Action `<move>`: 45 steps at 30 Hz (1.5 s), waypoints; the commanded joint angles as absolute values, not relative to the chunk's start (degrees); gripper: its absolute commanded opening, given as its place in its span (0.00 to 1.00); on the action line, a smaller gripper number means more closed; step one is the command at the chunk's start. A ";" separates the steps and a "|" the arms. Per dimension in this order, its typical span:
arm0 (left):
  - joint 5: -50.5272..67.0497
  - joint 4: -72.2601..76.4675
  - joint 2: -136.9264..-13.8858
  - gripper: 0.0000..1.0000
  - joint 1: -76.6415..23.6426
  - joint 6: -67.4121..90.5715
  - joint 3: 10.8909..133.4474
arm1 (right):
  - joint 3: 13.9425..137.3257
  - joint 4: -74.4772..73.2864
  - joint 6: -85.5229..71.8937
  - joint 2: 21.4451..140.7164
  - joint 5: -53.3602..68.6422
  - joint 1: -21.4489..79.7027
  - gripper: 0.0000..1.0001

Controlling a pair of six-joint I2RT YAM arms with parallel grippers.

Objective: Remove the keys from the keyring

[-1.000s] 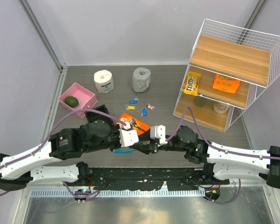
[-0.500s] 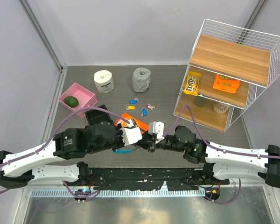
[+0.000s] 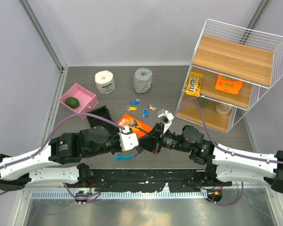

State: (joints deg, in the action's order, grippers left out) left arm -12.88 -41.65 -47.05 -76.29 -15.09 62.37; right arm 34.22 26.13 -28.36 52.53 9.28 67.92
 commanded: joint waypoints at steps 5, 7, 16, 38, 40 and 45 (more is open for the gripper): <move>-13.18 -36.47 -47.11 0.00 -79.71 -18.54 62.58 | 38.58 24.88 -49.19 53.09 13.62 64.70 0.08; -13.62 -36.21 -46.76 0.00 -80.59 -19.16 62.32 | 37.45 26.18 -53.25 52.82 15.02 62.94 0.12; -14.77 -36.12 -44.65 0.00 -81.56 -20.74 61.35 | 39.28 17.07 -39.06 47.73 17.32 61.61 0.51; -6.24 -38.31 -42.01 0.00 -81.56 -31.02 61.96 | 42.36 19.60 -12.39 54.05 29.00 61.61 0.39; -7.64 -39.63 -42.71 0.00 -81.82 -32.25 63.10 | 42.28 20.74 -12.48 54.66 30.49 61.61 0.40; -19.30 -45.60 -46.57 0.00 -84.89 -39.80 66.27 | 41.75 21.53 -12.31 55.72 31.20 61.52 0.40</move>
